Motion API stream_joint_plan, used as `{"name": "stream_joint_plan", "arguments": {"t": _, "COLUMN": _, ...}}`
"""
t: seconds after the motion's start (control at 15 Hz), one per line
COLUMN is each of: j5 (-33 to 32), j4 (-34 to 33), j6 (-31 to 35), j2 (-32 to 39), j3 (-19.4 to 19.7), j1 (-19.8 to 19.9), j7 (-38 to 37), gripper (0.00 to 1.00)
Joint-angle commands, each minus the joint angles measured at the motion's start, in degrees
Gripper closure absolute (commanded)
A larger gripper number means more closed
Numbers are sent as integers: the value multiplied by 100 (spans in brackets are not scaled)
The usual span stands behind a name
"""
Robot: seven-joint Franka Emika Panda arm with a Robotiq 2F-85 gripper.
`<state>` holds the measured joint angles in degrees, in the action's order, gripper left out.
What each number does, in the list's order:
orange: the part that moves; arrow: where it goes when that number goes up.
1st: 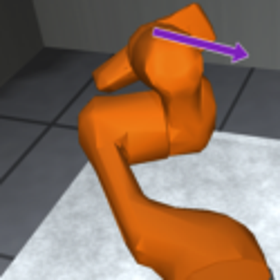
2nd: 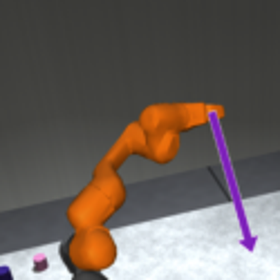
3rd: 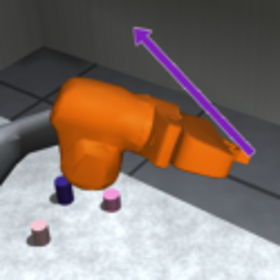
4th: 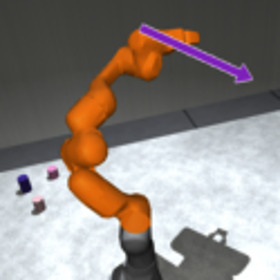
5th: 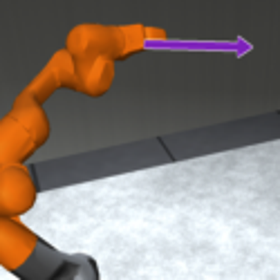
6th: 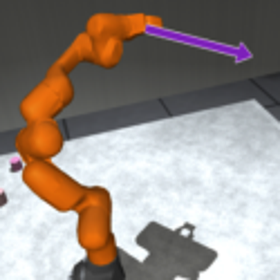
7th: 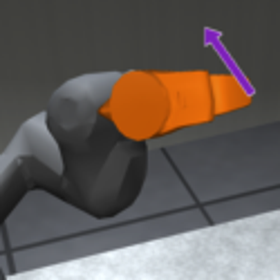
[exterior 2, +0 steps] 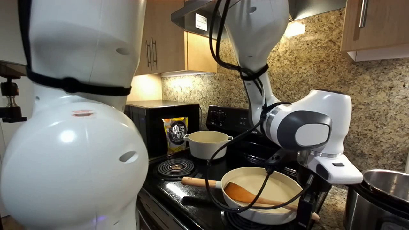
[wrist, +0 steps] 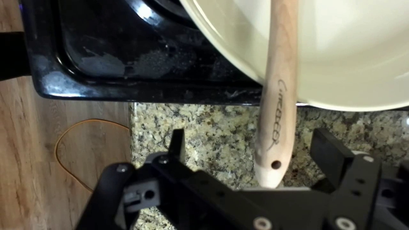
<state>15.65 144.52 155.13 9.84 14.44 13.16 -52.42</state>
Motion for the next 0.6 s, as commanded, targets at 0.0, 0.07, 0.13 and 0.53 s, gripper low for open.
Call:
{"name": "stream_joint_plan", "arguments": {"t": 0.0, "j5": -167, "j4": 76, "j6": 74, "j2": -126, "j3": 123, "j1": -99, "j7": -41, "gripper": 0}}
{"name": "stream_joint_plan", "arguments": {"t": 0.07, "j5": -213, "j4": 90, "j6": 78, "j2": -148, "j3": 132, "j1": -109, "j7": -51, "gripper": 0}}
{"name": "stream_joint_plan", "arguments": {"t": 0.13, "j5": -248, "j4": 94, "j6": 85, "j2": -159, "j3": 140, "j1": -116, "j7": -57, "gripper": 0}}
{"name": "stream_joint_plan", "arguments": {"t": 0.53, "j5": -437, "j4": 63, "j6": 61, "j2": -197, "j3": 159, "j1": -187, "j7": -75, "gripper": 47}}
